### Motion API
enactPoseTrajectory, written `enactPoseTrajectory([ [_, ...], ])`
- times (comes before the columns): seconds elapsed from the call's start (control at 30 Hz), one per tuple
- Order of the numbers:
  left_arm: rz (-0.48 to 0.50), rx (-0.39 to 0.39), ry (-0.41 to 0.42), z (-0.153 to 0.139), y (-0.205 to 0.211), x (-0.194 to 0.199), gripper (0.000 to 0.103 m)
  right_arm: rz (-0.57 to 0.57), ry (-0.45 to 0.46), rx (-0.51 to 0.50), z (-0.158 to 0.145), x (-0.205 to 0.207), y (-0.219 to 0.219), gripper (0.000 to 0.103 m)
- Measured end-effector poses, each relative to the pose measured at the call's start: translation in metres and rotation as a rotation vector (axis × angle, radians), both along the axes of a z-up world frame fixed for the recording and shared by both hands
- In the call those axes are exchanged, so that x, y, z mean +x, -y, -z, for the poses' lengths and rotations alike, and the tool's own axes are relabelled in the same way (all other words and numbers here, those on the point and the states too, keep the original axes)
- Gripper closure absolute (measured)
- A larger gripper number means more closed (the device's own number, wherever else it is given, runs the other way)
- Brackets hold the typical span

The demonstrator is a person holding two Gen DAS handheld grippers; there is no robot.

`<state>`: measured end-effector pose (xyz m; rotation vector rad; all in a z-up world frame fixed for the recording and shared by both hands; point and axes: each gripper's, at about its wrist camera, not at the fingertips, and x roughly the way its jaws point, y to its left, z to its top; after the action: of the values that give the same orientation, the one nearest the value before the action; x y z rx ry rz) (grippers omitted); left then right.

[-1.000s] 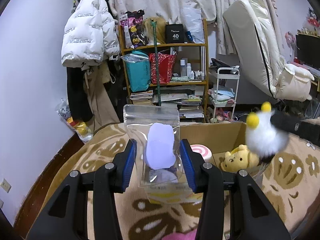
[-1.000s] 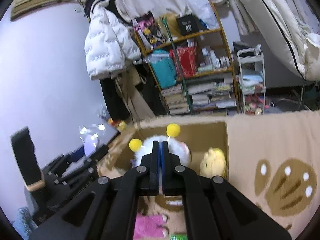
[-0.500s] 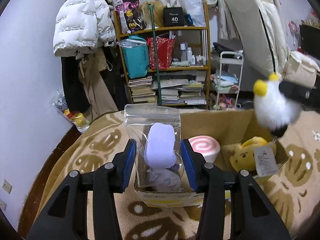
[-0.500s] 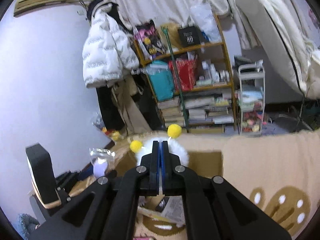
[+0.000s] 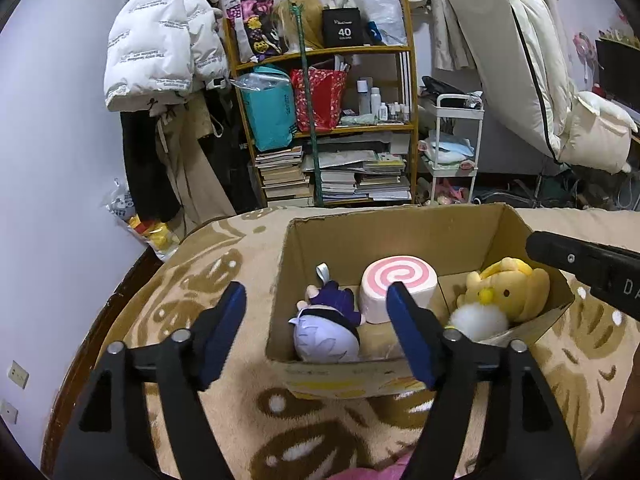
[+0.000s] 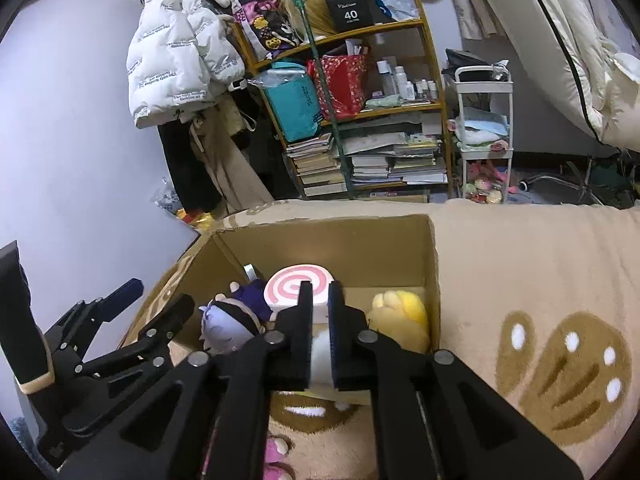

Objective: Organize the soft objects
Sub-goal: 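Lower the left tool to the pink plush while the right tool approaches the green tissue pack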

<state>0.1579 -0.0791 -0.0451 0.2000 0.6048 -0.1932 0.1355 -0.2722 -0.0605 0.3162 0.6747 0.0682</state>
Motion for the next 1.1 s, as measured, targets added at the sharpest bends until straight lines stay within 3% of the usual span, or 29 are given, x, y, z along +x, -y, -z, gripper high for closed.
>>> enactPoseTrajectory([
  [0.1,-0.011,-0.006,0.0,-0.004,-0.006,-0.006,0.021,0.001,-0.007,0.0,-0.001,-0.005,0.002,0.093],
  [0.27,-0.01,-0.01,0.012,-0.014,-0.014,-0.018,0.014,0.01,-0.013,-0.01,-0.005,-0.023,0.0,0.061],
  [0.33,-0.002,0.001,0.018,-0.018,-0.016,-0.024,0.014,0.005,-0.017,-0.013,-0.005,-0.031,-0.001,0.059],
  [0.4,0.002,0.005,0.023,-0.021,-0.018,-0.033,0.009,-0.005,-0.028,-0.018,-0.006,-0.036,-0.004,0.051],
  [0.5,-0.003,0.003,0.024,-0.023,-0.022,-0.045,0.007,-0.018,-0.035,-0.049,-0.009,-0.046,-0.01,0.031],
  [0.57,-0.01,0.0,0.011,-0.022,-0.025,-0.053,0.007,-0.022,-0.042,-0.086,-0.012,-0.054,-0.016,0.012],
  [0.63,-0.017,-0.01,-0.005,-0.022,-0.03,-0.058,0.007,-0.019,-0.039,-0.116,-0.015,-0.062,-0.021,0.003],
  [1.1,-0.036,0.012,-0.079,-0.023,-0.051,-0.1,0.007,0.002,-0.111,-0.176,-0.009,-0.113,-0.037,0.0],
])
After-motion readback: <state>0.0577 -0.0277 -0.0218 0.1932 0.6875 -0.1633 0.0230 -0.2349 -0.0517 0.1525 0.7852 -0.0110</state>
